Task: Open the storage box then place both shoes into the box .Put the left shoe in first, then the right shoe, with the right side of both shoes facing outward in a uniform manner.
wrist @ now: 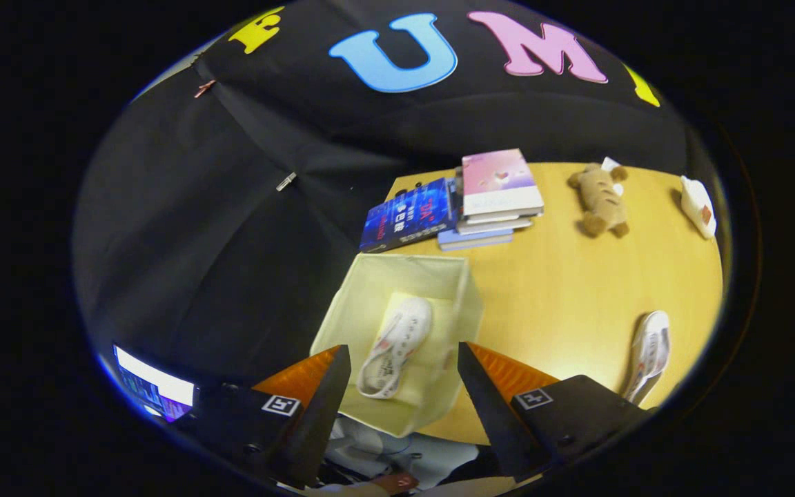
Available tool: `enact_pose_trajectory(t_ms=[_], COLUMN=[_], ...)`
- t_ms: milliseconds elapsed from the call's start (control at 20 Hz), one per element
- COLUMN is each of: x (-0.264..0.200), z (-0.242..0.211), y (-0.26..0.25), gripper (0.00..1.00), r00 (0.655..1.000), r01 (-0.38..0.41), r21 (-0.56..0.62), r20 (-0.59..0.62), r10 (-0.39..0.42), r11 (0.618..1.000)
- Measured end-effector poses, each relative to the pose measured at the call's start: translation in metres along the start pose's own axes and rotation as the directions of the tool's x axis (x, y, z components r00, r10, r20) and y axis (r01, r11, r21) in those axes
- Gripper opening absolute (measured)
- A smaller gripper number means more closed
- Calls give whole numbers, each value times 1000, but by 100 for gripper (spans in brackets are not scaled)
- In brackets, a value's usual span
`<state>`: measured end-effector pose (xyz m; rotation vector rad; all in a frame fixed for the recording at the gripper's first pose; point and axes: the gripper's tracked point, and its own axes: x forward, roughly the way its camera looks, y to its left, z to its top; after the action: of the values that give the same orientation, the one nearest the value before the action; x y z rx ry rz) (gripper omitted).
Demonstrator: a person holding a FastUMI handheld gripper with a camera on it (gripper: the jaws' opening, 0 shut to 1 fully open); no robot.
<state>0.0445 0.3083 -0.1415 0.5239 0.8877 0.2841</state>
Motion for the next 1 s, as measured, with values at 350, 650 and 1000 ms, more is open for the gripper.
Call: enact_pose_trajectory(t_ms=[350,650,1000], x=[-98,-137,-105], z=[2,-67,-148], y=[-186,-294,-373], gripper=[96,95,91], r00=[957,913,866], r01=[266,409,480], r21=[-52,-96,-157], r20=[132,40,-69], r10=[-257,-407,-495], r11=[963,908,863])
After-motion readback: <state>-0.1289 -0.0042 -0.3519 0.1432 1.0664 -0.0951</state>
